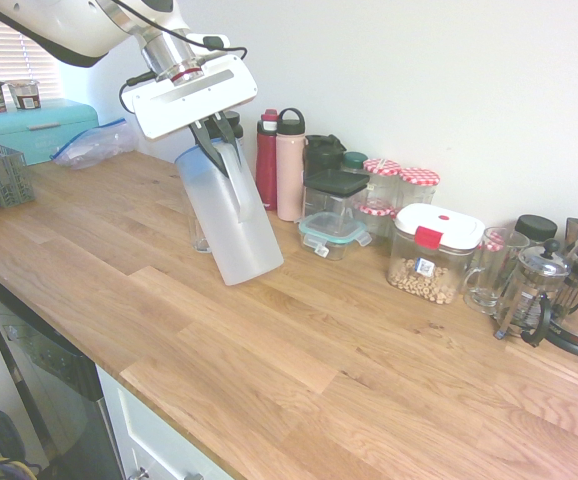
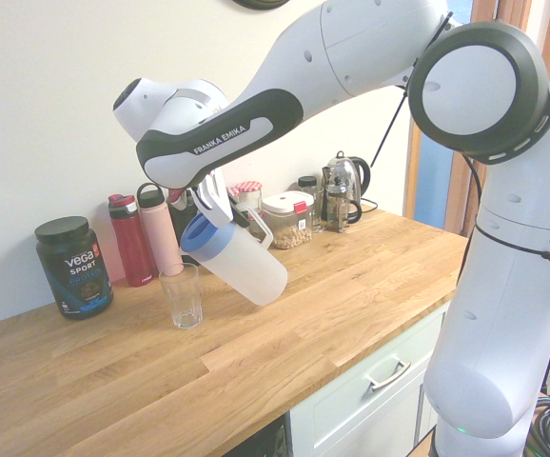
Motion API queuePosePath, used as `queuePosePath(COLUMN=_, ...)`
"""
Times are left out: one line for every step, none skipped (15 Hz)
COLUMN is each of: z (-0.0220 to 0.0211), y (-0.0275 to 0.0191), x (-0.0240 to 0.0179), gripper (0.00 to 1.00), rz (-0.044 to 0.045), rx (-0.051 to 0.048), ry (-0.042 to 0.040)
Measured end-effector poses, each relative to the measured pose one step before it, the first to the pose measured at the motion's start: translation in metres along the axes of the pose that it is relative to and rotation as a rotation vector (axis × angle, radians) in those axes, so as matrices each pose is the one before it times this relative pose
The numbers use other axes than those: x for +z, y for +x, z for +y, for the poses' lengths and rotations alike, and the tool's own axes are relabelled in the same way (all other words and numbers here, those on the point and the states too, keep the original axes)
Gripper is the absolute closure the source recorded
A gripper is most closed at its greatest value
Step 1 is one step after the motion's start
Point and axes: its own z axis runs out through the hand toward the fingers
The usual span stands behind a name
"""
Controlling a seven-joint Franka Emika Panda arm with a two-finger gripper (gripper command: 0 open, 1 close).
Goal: Pour me some water
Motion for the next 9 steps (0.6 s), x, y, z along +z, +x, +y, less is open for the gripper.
queuePosePath(z=-0.00050, y=0.00102, x=0.00021, gripper=1.00, rz=0.00329, rx=-0.00399, ry=-0.02065)
queuePosePath(z=-0.00174, y=0.00183, x=0.00117, gripper=1.00, rz=0.00216, rx=-0.00392, ry=-0.01798)
queuePosePath(z=-0.00308, y=0.00202, x=0.00176, gripper=1.00, rz=-0.00060, rx=-0.00404, ry=-0.01356)
queuePosePath(z=-0.00422, y=0.00205, x=0.00126, gripper=1.00, rz=-0.00015, rx=-0.00482, ry=-0.01446)
queuePosePath(z=-0.00534, y=0.00197, x=0.00064, gripper=1.00, rz=-0.00028, rx=-0.00439, ry=-0.01511)
queuePosePath(z=-0.00486, y=0.00148, x=-0.00010, gripper=1.00, rz=0.00012, rx=-0.00502, ry=-0.01441)
queuePosePath(z=-0.00405, y=0.00113, x=-0.00091, gripper=1.00, rz=0.00201, rx=-0.00597, ry=-0.01224)
queuePosePath(z=-0.00309, y=0.00048, x=-0.00162, gripper=1.00, rz=0.00182, rx=-0.00484, ry=-0.01089)
queuePosePath(z=-0.00209, y=-0.00010, x=-0.00178, gripper=1.00, rz=0.00052, rx=-0.00354, ry=-0.00905)
